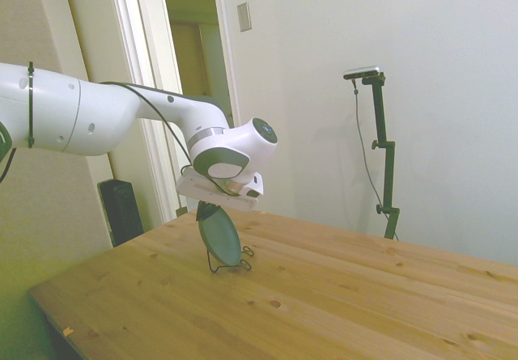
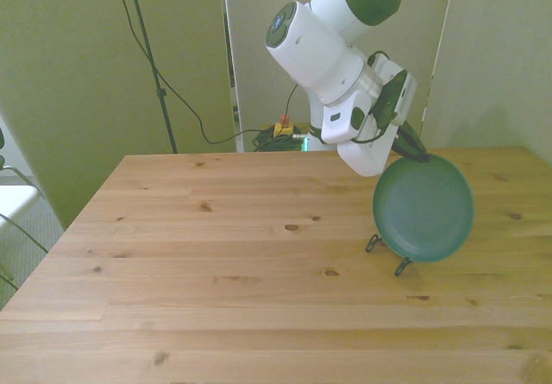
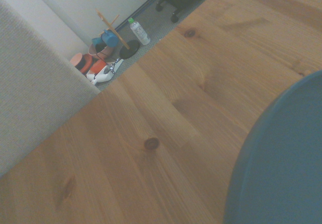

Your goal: Load the plate

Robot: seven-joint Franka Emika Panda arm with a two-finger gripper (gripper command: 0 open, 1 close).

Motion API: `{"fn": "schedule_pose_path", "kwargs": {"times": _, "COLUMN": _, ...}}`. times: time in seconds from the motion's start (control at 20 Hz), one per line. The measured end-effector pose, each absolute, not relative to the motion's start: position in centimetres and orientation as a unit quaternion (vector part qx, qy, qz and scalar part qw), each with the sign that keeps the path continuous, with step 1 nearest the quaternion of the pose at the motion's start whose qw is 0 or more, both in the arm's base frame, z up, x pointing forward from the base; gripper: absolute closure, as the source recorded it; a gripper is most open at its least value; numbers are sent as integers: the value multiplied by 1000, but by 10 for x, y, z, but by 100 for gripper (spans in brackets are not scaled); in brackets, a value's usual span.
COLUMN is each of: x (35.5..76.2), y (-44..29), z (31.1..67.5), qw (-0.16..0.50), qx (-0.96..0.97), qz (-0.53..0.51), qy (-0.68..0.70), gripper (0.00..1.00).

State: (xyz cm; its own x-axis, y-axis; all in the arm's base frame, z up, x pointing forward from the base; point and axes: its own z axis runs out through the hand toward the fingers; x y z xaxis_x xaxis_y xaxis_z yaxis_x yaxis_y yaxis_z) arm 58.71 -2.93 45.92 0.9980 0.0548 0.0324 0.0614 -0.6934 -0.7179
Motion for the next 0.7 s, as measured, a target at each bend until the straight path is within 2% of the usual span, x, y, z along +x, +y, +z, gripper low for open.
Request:
{"fn": "schedule_pose_path", "kwargs": {"times": 0.45, "x": 588, "y": -29, "z": 463, "qw": 385, "qx": -922, "qz": -7, "qy": -31, "gripper": 0}}
{"fn": "schedule_pose_path", "kwargs": {"times": 0.7, "x": 583, "y": -35, "z": 502, "qw": 330, "qx": -941, "qz": -68, "qy": -23, "gripper": 0}}
